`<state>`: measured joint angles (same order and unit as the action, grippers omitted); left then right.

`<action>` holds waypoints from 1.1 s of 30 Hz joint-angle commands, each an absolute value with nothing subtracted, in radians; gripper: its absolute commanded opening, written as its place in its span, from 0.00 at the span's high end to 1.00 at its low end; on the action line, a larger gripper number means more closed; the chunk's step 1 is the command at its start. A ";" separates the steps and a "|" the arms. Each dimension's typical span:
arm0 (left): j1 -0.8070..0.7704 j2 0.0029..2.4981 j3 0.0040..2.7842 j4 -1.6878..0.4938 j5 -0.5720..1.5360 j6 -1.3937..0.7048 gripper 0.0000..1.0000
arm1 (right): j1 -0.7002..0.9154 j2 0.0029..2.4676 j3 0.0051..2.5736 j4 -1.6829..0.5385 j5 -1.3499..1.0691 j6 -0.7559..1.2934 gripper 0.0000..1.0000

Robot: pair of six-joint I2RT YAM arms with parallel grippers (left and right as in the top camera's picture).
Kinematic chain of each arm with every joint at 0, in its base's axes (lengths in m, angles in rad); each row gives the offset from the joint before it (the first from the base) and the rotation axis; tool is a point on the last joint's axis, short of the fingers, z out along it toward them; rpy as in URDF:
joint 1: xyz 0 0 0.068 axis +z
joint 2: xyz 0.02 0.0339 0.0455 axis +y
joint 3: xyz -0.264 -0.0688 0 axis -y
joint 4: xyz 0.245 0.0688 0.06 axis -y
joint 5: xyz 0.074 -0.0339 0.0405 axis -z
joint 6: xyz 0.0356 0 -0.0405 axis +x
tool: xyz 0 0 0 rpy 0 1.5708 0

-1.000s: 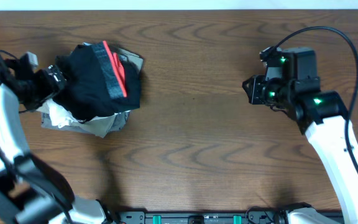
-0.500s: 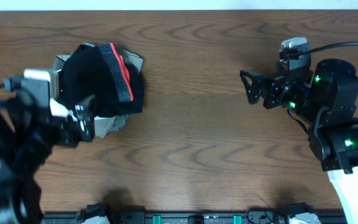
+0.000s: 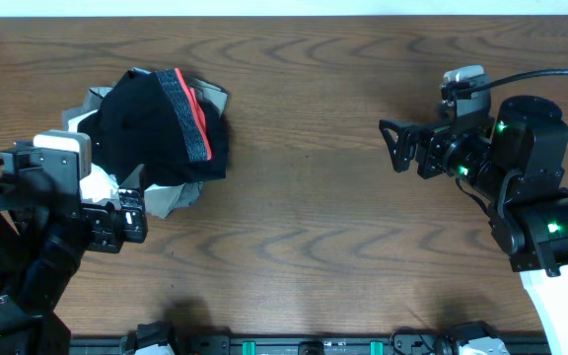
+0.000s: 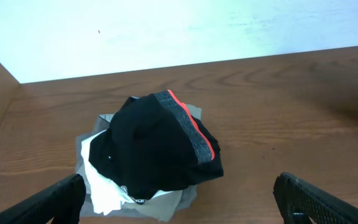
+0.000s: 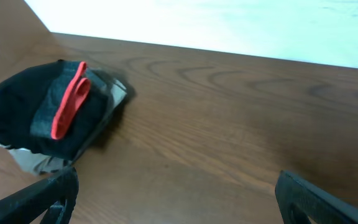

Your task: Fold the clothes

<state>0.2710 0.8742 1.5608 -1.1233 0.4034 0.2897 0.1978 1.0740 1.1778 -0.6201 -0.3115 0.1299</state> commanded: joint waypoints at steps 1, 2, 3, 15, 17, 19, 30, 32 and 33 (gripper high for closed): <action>0.267 0.874 1.555 -1.125 0.392 0.306 0.02 | 0.203 1.068 1.181 -0.630 -0.356 0.158 0.01; 0.267 0.874 1.555 -1.125 0.392 0.306 0.02 | 0.203 1.068 1.181 -0.635 -0.357 0.161 0.01; 0.267 0.874 1.555 -1.125 0.392 0.306 0.02 | 0.203 1.068 1.181 -0.644 -0.356 0.163 0.01; 0.267 0.874 1.555 -1.125 0.392 0.306 0.02 | 0.199 1.003 1.171 -0.514 -0.189 -0.065 0.01; 0.267 0.874 1.555 -1.125 0.392 0.306 0.02 | 0.199 0.947 1.144 -0.512 -0.136 -0.065 0.01; 0.267 0.874 1.555 -1.125 0.392 0.306 0.02 | 0.199 0.877 1.101 -0.501 -0.090 -0.065 0.01; 0.267 0.874 1.555 -1.125 0.392 0.306 0.02 | 0.128 0.429 0.617 -0.052 -0.056 -0.065 0.01; 0.267 0.874 1.555 -1.125 0.392 0.306 0.02 | 0.125 0.344 0.500 0.023 -0.056 -0.065 0.01; 0.267 0.874 1.555 -1.125 0.392 0.306 0.02 | 0.125 0.310 0.458 0.039 -0.056 -0.065 0.01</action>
<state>0.2710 0.8742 1.5597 -1.1252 0.3923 0.2901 0.1364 0.3859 0.5755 0.0154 -0.0708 -0.0502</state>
